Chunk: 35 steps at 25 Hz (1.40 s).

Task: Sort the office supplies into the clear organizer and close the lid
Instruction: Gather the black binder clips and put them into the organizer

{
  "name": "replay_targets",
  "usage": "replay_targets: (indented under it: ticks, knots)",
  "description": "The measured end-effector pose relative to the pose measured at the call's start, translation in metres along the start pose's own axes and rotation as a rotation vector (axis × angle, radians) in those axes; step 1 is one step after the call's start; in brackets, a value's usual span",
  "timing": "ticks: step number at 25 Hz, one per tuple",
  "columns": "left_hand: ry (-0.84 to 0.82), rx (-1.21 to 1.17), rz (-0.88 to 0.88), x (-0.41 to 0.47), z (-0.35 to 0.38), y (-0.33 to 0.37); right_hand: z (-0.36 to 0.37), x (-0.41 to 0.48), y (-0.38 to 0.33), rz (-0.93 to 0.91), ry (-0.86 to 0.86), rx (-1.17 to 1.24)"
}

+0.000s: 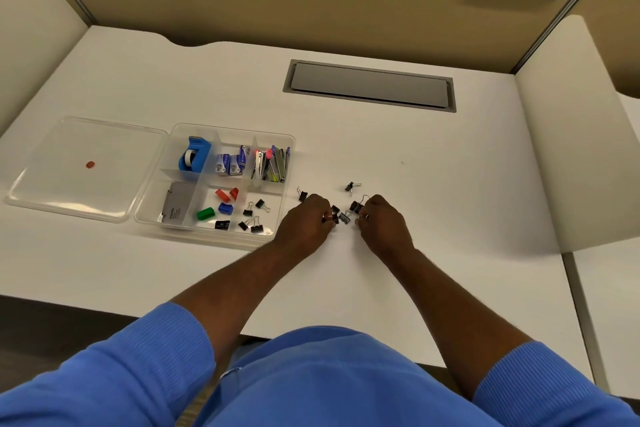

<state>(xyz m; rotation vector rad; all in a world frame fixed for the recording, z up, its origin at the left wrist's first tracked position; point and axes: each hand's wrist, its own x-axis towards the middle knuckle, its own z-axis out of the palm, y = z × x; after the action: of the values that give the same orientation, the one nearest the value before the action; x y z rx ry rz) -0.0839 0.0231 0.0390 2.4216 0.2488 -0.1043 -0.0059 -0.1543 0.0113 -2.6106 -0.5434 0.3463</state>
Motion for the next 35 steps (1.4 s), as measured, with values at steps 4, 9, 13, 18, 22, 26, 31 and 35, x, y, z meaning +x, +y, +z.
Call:
replay_targets:
  ticks: [4, 9, 13, 18, 22, 26, 31, 35]
  knots:
    - [0.018, -0.011, 0.044, 0.0, -0.018, -0.007, -0.004, -0.003, -0.02, 0.027, 0.061, 0.021]
    - [0.039, -0.005, 0.081, -0.002, -0.039, -0.027, 0.002, -0.007, -0.044, 0.039, 0.127, 0.003]
    - [0.065, 0.01, 0.064, -0.006, -0.058, -0.051, 0.011, -0.006, -0.078, -0.024, 0.174, 0.049]
    - [0.176, 0.074, 0.082, -0.01, -0.085, -0.082, 0.025, 0.002, -0.131, -0.143, 0.237, 0.185]
    - [0.174, 0.166, 0.087, -0.014, -0.104, -0.11, 0.042, 0.009, -0.164, -0.196, 0.213, 0.239]
    - [0.141, 0.155, 0.109, -0.017, -0.11, -0.127, 0.059, 0.01, -0.181, -0.206, 0.173, 0.208]
    - [0.077, 0.191, 0.116, -0.014, -0.111, -0.138, 0.066, 0.007, -0.184, -0.278, 0.153, 0.148]
    - [0.053, 0.182, 0.135, -0.013, -0.106, -0.136, 0.063, 0.005, -0.177, -0.311, 0.164, 0.107]
